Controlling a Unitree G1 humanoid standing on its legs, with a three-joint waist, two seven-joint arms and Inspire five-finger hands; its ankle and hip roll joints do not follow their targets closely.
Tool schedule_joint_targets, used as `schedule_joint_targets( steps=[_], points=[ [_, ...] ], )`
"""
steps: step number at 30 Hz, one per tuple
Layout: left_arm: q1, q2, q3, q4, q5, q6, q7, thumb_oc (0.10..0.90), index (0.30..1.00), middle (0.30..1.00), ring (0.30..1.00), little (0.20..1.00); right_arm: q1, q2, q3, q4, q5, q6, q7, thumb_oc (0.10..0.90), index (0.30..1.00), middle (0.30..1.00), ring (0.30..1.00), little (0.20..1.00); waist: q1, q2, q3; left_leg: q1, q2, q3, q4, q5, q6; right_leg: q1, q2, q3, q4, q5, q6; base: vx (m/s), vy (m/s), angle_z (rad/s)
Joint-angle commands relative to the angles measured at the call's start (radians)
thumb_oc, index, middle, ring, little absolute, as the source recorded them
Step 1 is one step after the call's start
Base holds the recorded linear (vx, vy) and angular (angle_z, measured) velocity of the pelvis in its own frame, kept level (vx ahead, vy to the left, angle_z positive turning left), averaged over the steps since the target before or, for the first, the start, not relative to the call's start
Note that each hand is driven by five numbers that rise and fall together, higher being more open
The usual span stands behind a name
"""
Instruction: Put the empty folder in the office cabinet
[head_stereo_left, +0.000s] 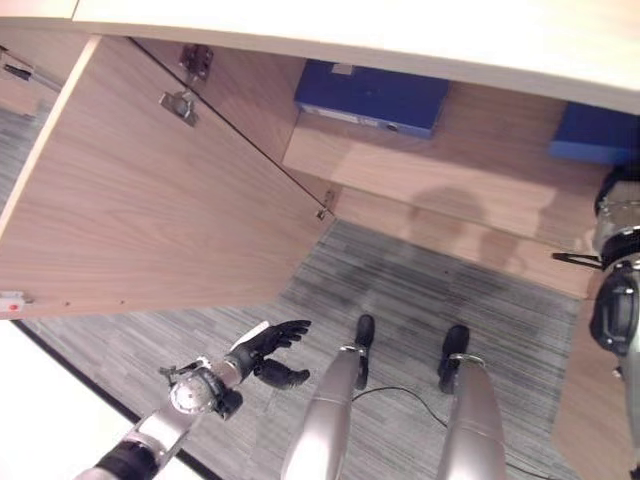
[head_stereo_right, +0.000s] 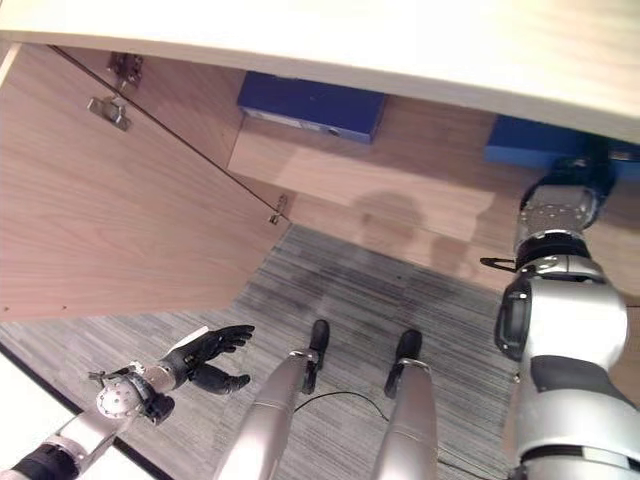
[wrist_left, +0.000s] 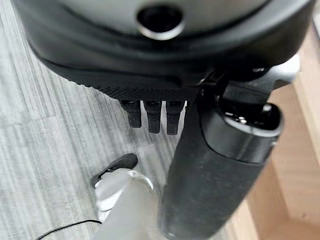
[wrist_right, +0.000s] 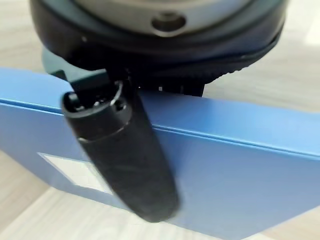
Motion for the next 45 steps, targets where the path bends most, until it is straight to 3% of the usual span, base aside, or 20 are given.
schedule_joint_targets(
  steps=[1, 6, 7, 22, 34, 39, 41, 43, 45],
  points=[
    [0.049, 0.080, 0.012, 0.021, 0.023, -0.010, 0.026, 0.800, 0.900, 0.900, 0.900, 0.900, -0.024, -0.109, 0.046, 0.056, -0.096, 0.100, -0.037, 0.800, 0.900, 0.900, 0.900, 0.900, 0.043, 0.008, 0.013, 0.066, 0.077, 0.010, -0.014, -0.091, -0.046, 0.166, -0.010, 0.035, 0.024, -0.169, 0.097, 0.00, -0.042, 0.12],
    [0.062, 0.071, -0.010, 0.008, 0.068, 0.017, 0.016, 0.800, 0.900, 0.900, 0.900, 0.900, -0.031, -0.142, 0.078, 0.146, -0.193, 0.223, -0.065, 0.800, 0.900, 0.900, 0.900, 0.900, 0.049, -0.002, 0.000, 0.112, 0.075, 0.001, -0.038, -0.114, -0.047, 0.222, -0.005, 0.027, 0.005, -0.196, 0.095, 0.06, -0.037, 0.07],
    [0.062, 0.054, -0.021, 0.016, 0.091, 0.024, 0.013, 0.800, 0.900, 0.900, 0.900, 0.900, -0.027, -0.134, 0.074, 0.189, -0.202, 0.249, -0.081, 0.800, 0.900, 0.900, 0.900, 0.900, 0.053, -0.003, -0.002, 0.127, 0.076, -0.003, -0.062, -0.086, -0.044, 0.240, 0.000, 0.018, -0.017, -0.174, 0.090, -0.03, -0.011, 0.06],
    [0.030, -0.077, -0.032, 0.142, 0.104, 0.032, 0.072, 0.800, 0.900, 0.900, 0.900, 0.900, 0.024, -0.019, 0.034, 0.163, -0.252, 0.246, -0.173, 0.800, 0.900, 0.900, 0.900, 0.900, 0.056, -0.028, -0.031, 0.250, 0.062, -0.002, -0.207, -0.045, -0.046, 0.354, 0.013, -0.007, -0.134, -0.145, 0.095, 0.02, -0.002, 0.02],
    [0.036, -0.107, -0.024, 0.143, 0.092, 0.033, 0.073, 0.800, 0.900, 0.900, 0.900, 0.900, 0.092, 0.020, -0.001, 0.153, -0.253, 0.235, -0.168, 0.800, 0.900, 0.900, 0.900, 0.900, 0.065, -0.019, -0.028, 0.286, 0.060, -0.006, -0.240, -0.029, -0.046, 0.394, 0.010, -0.016, -0.157, -0.140, 0.096, 0.00, 0.000, 0.00],
    [0.022, -0.134, -0.010, 0.149, 0.084, 0.030, 0.081, 0.800, 0.900, 0.900, 0.900, 0.900, 0.149, 0.142, -0.036, 0.057, -0.174, 0.150, -0.159, 0.800, 0.900, 0.900, 0.900, 0.900, 0.062, -0.017, -0.026, 0.309, 0.059, -0.006, -0.286, -0.001, -0.045, 0.407, 0.017, -0.015, -0.187, -0.119, 0.094, 0.00, 0.000, 0.00],
    [-0.012, -0.159, 0.008, 0.167, 0.068, 0.033, 0.103, 0.800, 0.900, 0.900, 0.900, 0.900, 0.189, 0.260, -0.022, -0.061, -0.151, 0.082, -0.150, 0.800, 0.900, 0.900, 0.900, 0.900, 0.049, -0.023, -0.021, 0.321, 0.062, 0.002, -0.306, 0.000, -0.047, 0.405, 0.021, -0.008, -0.194, -0.118, 0.094, -0.02, 0.015, -0.11],
    [-0.080, -0.206, 0.022, 0.201, 0.053, 0.058, 0.148, 0.800, 0.900, 0.900, 0.900, 0.900, 0.319, 0.444, 0.034, -0.329, -0.181, -0.020, -0.167, 0.800, 0.900, 0.900, 0.900, 0.900, 0.015, -0.034, -0.006, 0.323, 0.072, 0.012, -0.330, 0.023, -0.048, 0.394, 0.032, 0.003, -0.209, -0.093, 0.091, -0.04, 0.032, -0.33],
    [-0.130, -0.241, 0.026, 0.259, 0.040, 0.074, 0.171, 0.800, 0.900, 0.900, 0.900, 0.900, 0.393, 0.506, 0.072, -0.443, -0.221, -0.040, -0.185, 0.800, 0.900, 0.900, 0.900, 0.900, -0.007, -0.043, -0.001, 0.331, 0.074, 0.015, -0.332, 0.016, -0.049, 0.394, 0.032, 0.007, -0.205, -0.101, 0.090, 0.01, 0.006, -0.21]
  ],
)
